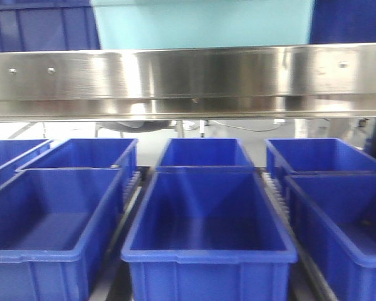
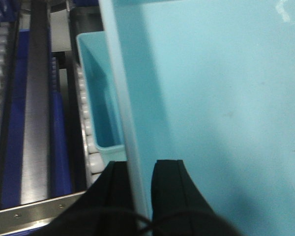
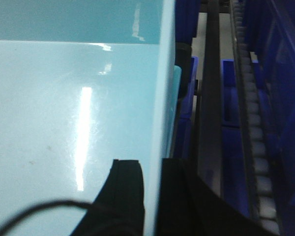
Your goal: Move two blue bins to right shelf middle
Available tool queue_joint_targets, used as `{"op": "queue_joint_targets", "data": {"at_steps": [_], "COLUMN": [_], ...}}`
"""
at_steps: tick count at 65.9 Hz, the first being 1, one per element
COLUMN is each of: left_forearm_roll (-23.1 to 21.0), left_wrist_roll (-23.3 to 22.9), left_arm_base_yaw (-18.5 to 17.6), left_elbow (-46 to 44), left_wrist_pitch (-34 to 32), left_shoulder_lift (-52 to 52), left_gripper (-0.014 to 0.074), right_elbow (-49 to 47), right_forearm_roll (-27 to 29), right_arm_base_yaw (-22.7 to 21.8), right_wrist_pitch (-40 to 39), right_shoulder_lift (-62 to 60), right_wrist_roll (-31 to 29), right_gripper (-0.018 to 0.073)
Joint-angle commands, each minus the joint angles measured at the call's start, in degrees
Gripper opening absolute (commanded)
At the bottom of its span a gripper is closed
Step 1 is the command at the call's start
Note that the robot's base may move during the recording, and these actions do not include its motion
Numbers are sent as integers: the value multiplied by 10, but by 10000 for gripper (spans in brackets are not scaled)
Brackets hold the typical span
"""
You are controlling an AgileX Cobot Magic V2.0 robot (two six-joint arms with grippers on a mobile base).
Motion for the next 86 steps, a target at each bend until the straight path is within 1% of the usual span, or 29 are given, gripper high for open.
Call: {"op": "queue_joint_targets", "data": {"at_steps": [1, 86], "left_forearm_roll": [-22, -22], "left_wrist_roll": [8, 8], "left_arm_base_yaw": [-6, -6], "left_elbow": [-7, -7], "left_wrist_pitch": [-23, -23], "left_shoulder_lift": [-5, -5], "left_gripper": [-111, -111], "right_elbow": [-9, -9], "right_forearm_roll": [22, 22], "right_arm_base_yaw": [0, 0], "right_wrist_pitch": [-36, -37], "right_shoulder_lift": [-6, -6], "right_wrist_roll": [-6, -6], "right_gripper": [-153, -153]}}
